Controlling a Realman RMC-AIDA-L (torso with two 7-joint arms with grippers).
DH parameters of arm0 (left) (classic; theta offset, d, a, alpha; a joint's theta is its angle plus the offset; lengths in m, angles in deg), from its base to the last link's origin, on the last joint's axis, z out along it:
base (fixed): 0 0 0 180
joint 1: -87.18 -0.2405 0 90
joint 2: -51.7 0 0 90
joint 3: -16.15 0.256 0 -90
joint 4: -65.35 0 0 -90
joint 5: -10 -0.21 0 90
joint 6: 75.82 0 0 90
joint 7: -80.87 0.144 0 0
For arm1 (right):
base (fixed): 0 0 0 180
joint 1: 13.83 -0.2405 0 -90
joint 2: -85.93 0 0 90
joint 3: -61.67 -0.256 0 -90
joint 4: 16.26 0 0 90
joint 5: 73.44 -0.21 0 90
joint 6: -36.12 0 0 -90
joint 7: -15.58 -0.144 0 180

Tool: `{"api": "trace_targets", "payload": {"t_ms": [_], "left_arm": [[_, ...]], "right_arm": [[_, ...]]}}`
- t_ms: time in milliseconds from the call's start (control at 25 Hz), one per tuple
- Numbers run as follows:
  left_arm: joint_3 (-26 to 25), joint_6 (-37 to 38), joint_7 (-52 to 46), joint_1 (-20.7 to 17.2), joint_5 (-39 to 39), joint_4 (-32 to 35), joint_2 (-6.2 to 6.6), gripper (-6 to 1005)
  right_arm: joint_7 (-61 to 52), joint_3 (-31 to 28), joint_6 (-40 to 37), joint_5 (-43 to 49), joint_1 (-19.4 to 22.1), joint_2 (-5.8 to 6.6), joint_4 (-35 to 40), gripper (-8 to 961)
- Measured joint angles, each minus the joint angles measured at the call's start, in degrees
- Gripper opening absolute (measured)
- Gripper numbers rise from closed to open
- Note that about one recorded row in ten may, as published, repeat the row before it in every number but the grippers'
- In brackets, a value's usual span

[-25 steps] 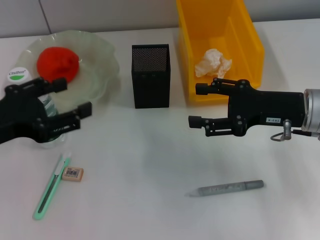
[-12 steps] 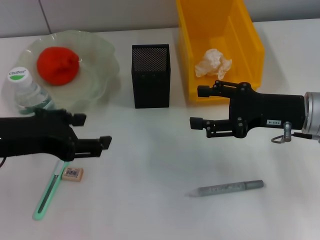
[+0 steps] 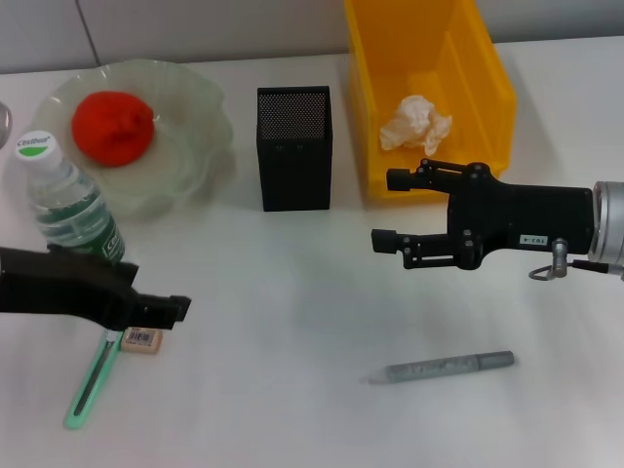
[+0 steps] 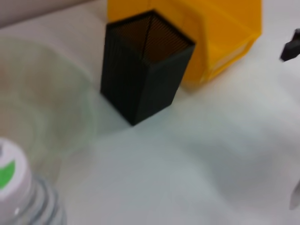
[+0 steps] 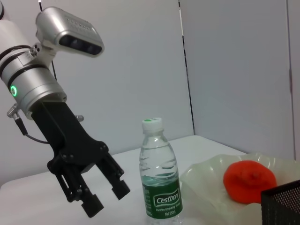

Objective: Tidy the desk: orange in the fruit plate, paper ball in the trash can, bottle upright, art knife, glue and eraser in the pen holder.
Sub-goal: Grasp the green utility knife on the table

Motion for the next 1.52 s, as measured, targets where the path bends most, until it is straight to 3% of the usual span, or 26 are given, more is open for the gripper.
{"api": "trace_targets", "payload": {"t_ms": [400, 720, 1520], "left_arm": [[0.3, 3.6, -9.3, 1.3, -8.2, -1.3, -0.1, 764], [2.3, 4.5, -15.1, 4.9, -13.7, -8.0, -0.27, 759], [2.9, 3.3, -15.7, 9.9, -19.7, -15.1, -0.55, 746]], "right_arm": [[0.0, 0.1, 0.6, 0.0, -0.3, 0.19, -0.5, 840], [0.0, 0.4, 1.4, 0.0, -0.4, 0.18, -0.5, 840], [-0.2, 0.4, 2.2, -0.1, -1.2, 0.12, -0.4, 841]]}}
